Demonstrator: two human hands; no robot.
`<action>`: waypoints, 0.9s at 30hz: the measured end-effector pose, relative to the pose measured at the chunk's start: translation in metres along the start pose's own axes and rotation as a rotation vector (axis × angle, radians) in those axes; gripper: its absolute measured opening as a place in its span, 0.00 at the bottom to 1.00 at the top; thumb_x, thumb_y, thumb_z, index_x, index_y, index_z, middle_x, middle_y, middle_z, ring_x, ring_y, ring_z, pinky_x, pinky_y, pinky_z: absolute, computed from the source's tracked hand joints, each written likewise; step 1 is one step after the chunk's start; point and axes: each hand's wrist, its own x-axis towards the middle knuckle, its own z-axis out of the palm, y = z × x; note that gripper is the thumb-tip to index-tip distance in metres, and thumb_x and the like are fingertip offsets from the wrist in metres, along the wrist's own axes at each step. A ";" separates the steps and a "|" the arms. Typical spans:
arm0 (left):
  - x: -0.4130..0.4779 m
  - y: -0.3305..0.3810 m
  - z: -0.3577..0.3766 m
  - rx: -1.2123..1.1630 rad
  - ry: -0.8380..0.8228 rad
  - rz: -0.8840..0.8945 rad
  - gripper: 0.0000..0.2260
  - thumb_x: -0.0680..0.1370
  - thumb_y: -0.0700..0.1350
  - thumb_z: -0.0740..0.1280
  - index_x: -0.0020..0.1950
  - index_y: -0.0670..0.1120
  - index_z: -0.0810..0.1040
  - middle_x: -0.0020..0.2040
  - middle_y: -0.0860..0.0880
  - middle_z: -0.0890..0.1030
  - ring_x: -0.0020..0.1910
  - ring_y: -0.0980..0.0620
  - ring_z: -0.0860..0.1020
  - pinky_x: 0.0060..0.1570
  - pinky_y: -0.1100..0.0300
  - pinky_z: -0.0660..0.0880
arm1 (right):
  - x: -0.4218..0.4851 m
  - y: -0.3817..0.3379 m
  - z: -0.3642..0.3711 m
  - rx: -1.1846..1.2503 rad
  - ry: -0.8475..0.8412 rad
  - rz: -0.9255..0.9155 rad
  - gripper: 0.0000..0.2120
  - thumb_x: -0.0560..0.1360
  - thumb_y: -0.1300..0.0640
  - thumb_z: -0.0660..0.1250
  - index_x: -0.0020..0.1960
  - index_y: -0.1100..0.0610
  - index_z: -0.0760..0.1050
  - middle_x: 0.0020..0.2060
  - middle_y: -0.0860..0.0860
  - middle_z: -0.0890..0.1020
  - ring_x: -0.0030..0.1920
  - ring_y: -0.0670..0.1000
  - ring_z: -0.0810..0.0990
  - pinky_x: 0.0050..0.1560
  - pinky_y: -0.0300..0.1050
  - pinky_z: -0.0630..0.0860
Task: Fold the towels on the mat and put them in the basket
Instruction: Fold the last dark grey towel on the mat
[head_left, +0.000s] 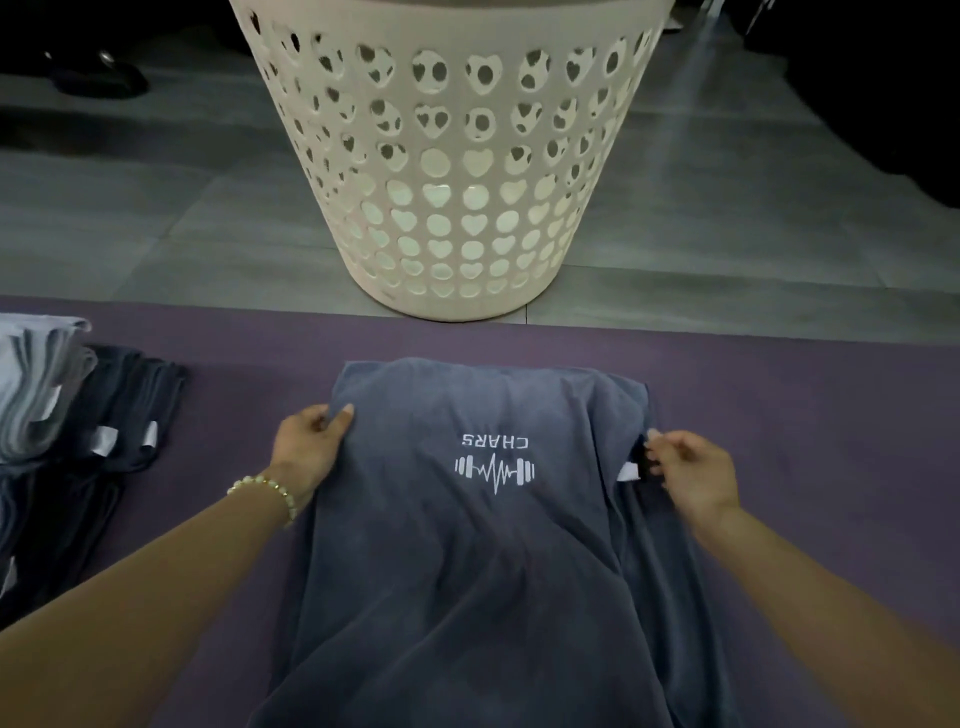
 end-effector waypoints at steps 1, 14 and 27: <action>0.001 0.003 -0.002 -0.001 0.017 0.022 0.08 0.78 0.44 0.66 0.51 0.40 0.79 0.45 0.45 0.78 0.46 0.51 0.74 0.41 0.63 0.71 | 0.005 -0.006 -0.003 0.035 -0.001 -0.006 0.10 0.78 0.56 0.65 0.38 0.56 0.74 0.37 0.53 0.80 0.37 0.50 0.79 0.36 0.39 0.75; 0.042 0.019 0.020 -0.091 -0.002 0.043 0.12 0.79 0.40 0.64 0.59 0.36 0.77 0.49 0.45 0.78 0.48 0.50 0.75 0.47 0.60 0.72 | 0.048 -0.044 0.015 -0.006 0.047 0.090 0.08 0.76 0.55 0.68 0.50 0.60 0.74 0.42 0.57 0.78 0.35 0.53 0.75 0.34 0.40 0.75; 0.053 -0.001 0.025 -0.213 -0.017 -0.118 0.14 0.80 0.45 0.64 0.63 0.40 0.76 0.53 0.45 0.79 0.51 0.50 0.76 0.55 0.56 0.73 | 0.089 -0.030 0.016 -0.102 0.107 0.243 0.15 0.75 0.55 0.69 0.59 0.62 0.78 0.59 0.56 0.79 0.57 0.57 0.77 0.52 0.46 0.72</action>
